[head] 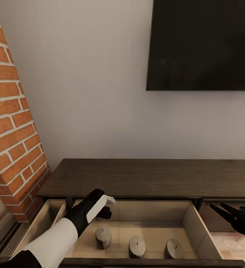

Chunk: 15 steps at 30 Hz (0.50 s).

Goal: Place each of the two pumpkins and all three candles from the living room inside a cabinet in the living room (use any cabinet), then make sure every cabinet is closed, and position the cauldron so it is next to a table in the living room.

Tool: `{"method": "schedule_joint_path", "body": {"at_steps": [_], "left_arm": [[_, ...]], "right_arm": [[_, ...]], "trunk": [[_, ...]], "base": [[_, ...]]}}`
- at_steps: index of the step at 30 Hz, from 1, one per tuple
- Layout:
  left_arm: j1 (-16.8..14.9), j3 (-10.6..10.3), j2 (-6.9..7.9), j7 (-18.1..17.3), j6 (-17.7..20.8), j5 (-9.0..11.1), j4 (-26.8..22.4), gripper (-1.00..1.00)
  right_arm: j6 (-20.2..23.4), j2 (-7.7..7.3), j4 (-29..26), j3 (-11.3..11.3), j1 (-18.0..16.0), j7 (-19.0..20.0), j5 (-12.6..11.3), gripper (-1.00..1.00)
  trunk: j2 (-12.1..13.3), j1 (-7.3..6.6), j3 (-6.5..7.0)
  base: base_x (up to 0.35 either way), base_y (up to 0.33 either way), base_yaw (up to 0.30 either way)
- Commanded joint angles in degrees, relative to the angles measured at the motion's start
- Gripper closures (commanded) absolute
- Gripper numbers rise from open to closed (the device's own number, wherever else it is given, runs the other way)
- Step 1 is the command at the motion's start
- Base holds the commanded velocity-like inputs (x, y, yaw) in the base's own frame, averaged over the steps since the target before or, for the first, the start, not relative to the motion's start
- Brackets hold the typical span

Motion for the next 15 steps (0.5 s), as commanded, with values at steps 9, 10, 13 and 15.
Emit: {"method": "schedule_joint_path", "body": {"at_steps": [9,10,13,15], "left_arm": [[-0.4,-0.2,0.09,0.6,0.3,0.6,0.0,-1.00],[-0.4,-0.2,0.09,0.6,0.3,0.6,0.0,-1.00],[-0.4,-0.2,0.12,0.6,0.3,0.6,0.0,-1.00],[-0.4,-0.2,0.10,0.7,0.3,0.6,0.0,-1.00]], "right_arm": [[0.3,-0.02,0.0,-0.1,0.0,0.1,-0.1,-1.00],[0.3,0.00,0.0,-0.1,0.0,0.1,-0.1,-1.00],[0.3,0.00,0.0,0.0,0.0,0.1,-0.1,-1.00],[0.3,0.00,0.0,0.0,0.0,0.1,-0.1,-1.00]], "trunk": [[0.1,-0.24,1.95],[0.1,-0.26,2.17],[0.2,-0.34,2.84],[0.2,-0.39,3.28]], "base": [[-0.148,0.000,0.000],[-0.113,0.000,0.000],[-0.161,0.000,0.000],[-0.225,0.000,0.000]]}}
